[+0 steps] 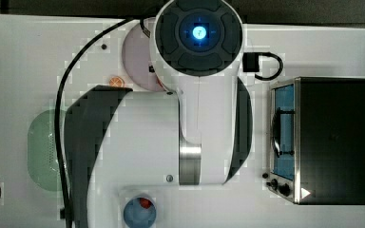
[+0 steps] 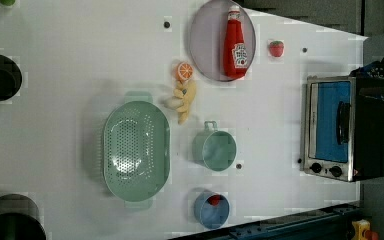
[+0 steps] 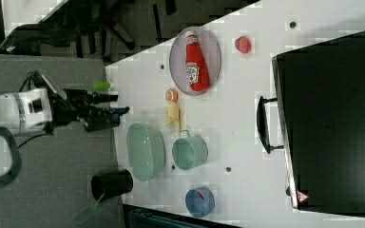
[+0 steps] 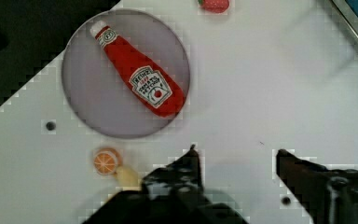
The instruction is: Flap open oven.
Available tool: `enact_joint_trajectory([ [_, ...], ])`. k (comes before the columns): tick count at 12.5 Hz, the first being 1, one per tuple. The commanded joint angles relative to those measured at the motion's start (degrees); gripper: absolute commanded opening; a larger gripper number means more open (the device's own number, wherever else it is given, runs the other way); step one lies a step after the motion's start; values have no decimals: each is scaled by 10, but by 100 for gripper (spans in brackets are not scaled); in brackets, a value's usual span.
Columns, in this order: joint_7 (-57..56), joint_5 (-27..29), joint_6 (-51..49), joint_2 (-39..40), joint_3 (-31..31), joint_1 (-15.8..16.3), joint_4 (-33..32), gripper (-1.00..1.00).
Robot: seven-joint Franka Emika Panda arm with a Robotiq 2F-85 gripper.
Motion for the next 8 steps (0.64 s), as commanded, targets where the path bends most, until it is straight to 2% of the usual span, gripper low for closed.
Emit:
enact_joint_trajectory([
  [1, 48, -22, -60, -183, -37, -16, -132, 59],
  [3, 48, -22, -59, -183, -37, -16, -132, 100],
  [7, 48, -22, -59, -183, -38, -16, -132, 100],
  [8, 48, -22, -59, -183, -38, -16, -132, 90],
])
